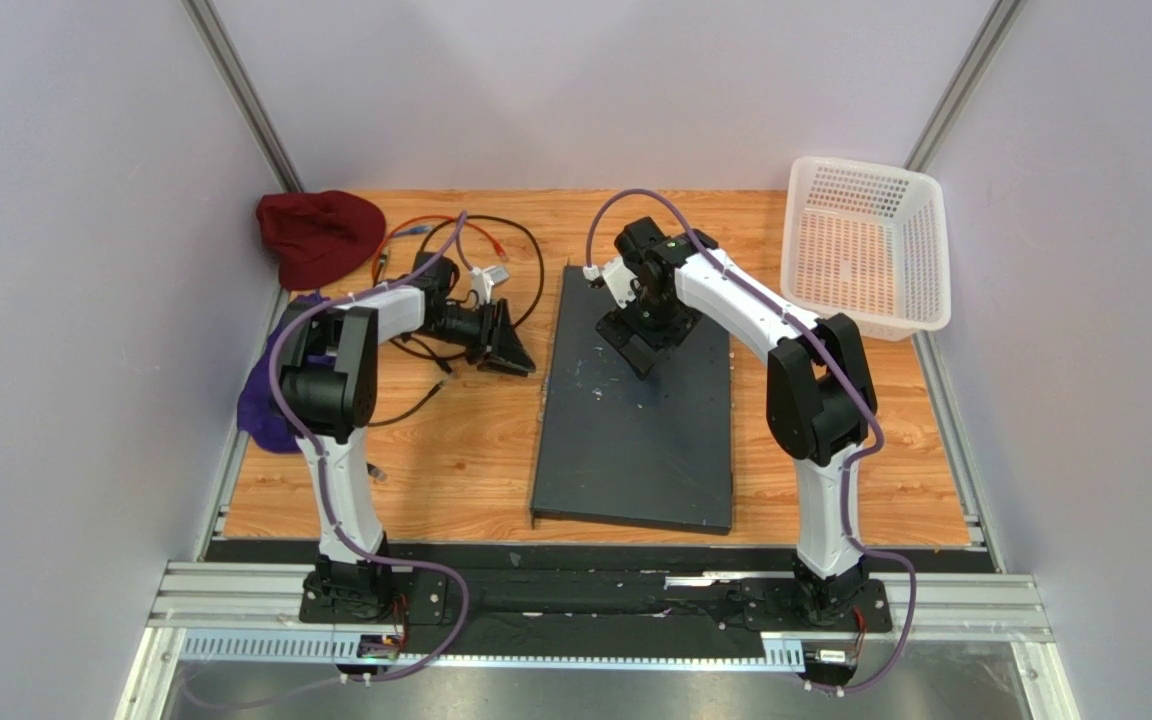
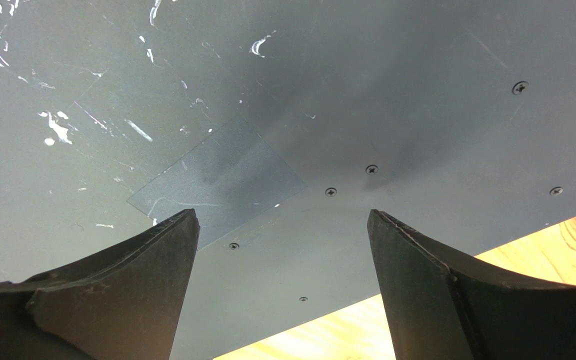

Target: Pull the plug from the switch port

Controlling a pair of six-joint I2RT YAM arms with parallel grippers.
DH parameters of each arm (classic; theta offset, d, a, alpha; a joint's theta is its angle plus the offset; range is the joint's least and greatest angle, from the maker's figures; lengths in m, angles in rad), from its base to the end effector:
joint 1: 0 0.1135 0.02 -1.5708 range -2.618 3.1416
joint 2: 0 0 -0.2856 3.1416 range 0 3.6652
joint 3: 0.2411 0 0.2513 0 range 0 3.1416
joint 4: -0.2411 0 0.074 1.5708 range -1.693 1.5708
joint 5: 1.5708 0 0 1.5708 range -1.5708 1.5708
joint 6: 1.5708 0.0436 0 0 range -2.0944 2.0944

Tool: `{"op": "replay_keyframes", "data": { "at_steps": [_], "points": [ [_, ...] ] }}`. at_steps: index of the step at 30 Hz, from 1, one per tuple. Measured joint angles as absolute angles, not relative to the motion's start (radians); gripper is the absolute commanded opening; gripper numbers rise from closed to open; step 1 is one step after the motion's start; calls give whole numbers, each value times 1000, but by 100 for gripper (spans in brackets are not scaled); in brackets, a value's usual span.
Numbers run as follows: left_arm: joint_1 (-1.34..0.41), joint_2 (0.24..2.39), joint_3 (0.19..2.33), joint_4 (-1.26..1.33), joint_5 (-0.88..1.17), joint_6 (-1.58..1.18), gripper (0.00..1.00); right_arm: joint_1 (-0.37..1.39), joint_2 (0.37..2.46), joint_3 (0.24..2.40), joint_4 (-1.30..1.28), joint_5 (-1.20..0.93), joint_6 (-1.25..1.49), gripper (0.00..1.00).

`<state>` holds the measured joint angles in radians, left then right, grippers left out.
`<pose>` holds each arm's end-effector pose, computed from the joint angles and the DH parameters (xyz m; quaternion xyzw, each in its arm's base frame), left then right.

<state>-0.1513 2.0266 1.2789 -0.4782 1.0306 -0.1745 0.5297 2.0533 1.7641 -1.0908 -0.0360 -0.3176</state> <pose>0.3879 -0.0970 0.1573 0.0746 0.8582 -0.5033 0.0686 0.3667 0.2165 0.2390 -0.4107 0.9066 0.0279 0.0928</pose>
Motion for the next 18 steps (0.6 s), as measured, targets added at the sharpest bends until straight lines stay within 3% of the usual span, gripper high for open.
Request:
{"op": "replay_keyframes", "data": {
  "at_steps": [18],
  "points": [
    [-203,2114,1328,-550,1065,-143,40,530,2053,1764,-1091,-46,-311,88]
  ]
}}
